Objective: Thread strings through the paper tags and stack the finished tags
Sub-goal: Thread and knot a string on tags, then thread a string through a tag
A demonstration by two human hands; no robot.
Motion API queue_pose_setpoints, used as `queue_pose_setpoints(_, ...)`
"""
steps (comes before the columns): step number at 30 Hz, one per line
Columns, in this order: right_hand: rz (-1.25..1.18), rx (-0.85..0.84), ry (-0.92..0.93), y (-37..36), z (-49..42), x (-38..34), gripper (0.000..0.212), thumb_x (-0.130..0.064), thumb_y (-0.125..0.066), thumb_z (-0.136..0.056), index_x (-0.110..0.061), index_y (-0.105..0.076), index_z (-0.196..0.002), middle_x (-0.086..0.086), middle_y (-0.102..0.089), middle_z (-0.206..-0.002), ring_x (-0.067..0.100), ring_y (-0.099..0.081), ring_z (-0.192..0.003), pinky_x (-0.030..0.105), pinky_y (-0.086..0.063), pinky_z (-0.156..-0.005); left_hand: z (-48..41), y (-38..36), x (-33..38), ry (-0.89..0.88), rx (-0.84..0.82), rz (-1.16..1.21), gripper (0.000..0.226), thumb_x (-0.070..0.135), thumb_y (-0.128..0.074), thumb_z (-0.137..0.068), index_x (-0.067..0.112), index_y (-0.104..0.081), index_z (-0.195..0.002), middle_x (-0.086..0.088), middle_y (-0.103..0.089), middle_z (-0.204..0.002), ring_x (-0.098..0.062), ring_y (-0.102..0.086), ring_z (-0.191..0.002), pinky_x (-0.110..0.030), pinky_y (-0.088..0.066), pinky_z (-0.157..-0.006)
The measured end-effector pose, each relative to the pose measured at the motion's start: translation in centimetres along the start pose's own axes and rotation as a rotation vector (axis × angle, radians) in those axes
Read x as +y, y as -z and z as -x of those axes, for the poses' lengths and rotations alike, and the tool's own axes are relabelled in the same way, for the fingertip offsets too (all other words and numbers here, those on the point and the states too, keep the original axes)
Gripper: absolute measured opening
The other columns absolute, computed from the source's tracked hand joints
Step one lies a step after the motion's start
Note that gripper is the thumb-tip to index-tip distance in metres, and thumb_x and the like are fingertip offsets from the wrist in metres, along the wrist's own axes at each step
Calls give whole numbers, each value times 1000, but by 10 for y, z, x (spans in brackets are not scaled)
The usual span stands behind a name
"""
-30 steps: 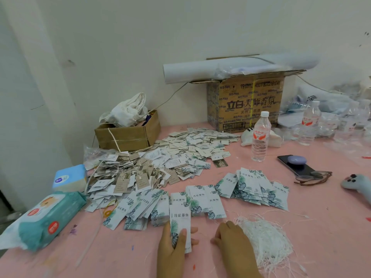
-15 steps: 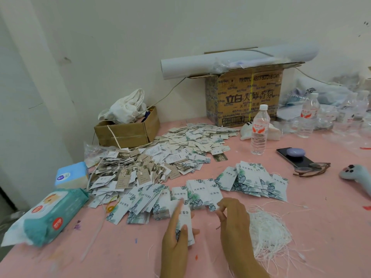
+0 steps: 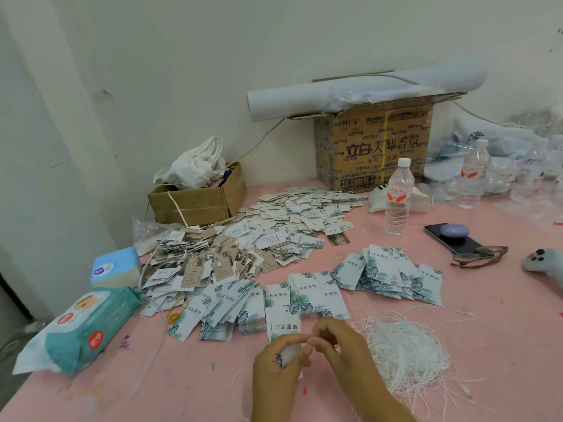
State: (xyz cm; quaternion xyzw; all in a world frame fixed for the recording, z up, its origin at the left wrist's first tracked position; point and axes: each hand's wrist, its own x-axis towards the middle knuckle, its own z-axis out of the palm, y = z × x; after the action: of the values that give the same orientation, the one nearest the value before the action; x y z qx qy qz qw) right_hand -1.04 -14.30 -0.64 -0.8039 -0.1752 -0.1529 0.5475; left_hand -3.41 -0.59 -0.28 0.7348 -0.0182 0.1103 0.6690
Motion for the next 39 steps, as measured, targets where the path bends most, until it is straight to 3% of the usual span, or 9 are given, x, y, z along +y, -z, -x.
queue_pose_setpoints(4,-24,-29,-31,1,-1,4,26,-7,-66,-87,-28,-58,-74,-15,-60,-74,-1,-52,-67,9,-39,-62,-2,2,-3,20,21,13,13,7,-79,-76,19,-79,-73,-7,-74,-74,-16,-68,-56,-16,-47,-53)
queue_pose_setpoints(11,125,0,108,0,-3,7,11,-33,-57,-90,-33,-54,-79,-16,-53,-94,1,-44,-97,15,-33,-80,-2,0,-6,-22,7,5,9,14,-81,-71,23,-80,-74,-5,-75,-77,-22,-70,-70,-24,-53,-68)
queue_pose_setpoints(14,99,-26,97,0,-3,7,11,-38,-55,-88,-34,-53,-78,-18,-53,-89,8,-48,-94,19,-36,-76,-4,2,-9,-10,1,-12,18,6,-80,-75,24,-81,-73,-3,-76,-79,-25,-70,-74,-25,-53,-70)
queue_pose_setpoints(19,65,-24,128,0,-5,7,19,-42,-59,-90,-32,-58,-74,-13,-55,-86,10,-52,-83,15,-37,-68,-5,1,-8,30,24,17,8,20,-82,-67,27,-80,-71,-5,-75,-75,-23,-71,-71,-24,-53,-67)
queue_pose_setpoints(22,39,-14,135,0,-5,6,24,-34,-49,-96,-29,-64,-78,-12,-58,-83,9,-55,-83,16,-38,-72,-6,1,-11,52,53,13,14,17,-82,-72,31,-79,-72,-6,-75,-71,-23,-71,-72,-28,-53,-69)
queue_pose_setpoints(26,102,-84,121,5,-4,4,11,-34,-54,-92,-42,-61,-94,-16,-55,-95,8,-55,-88,11,-40,-70,-6,2,-10,30,70,20,24,10,-78,-77,34,-78,-74,-4,-74,-67,-11,-70,-61,-18,-50,-60)
queue_pose_setpoints(29,248,-184,115,3,-1,4,34,-22,-62,-90,-51,-51,-104,-20,-50,-94,1,-52,-88,9,-40,-69,-7,3,-10,50,91,48,20,5,-76,-79,24,-78,-72,-6,-73,-67,-10,-69,-60,-18,-51,-59)
queue_pose_setpoints(34,309,-195,94,5,-5,-1,7,-19,-57,-95,-16,-64,-96,-18,-46,-84,-6,-44,-75,10,-35,-69,-9,4,-8,105,154,157,7,8,-73,-82,15,-75,-79,-12,-72,-63,-17,-69,-58,-20,-52,-53)
queue_pose_setpoints(39,368,-181,8,13,-5,-5,22,-23,-47,-100,-17,-68,-97,-20,-49,-83,-6,-43,-77,12,-35,-73,-11,11,-4,173,277,442,11,18,-67,-78,13,-74,-85,-5,-74,-72,-11,-63,-54,-26,-50,-49)
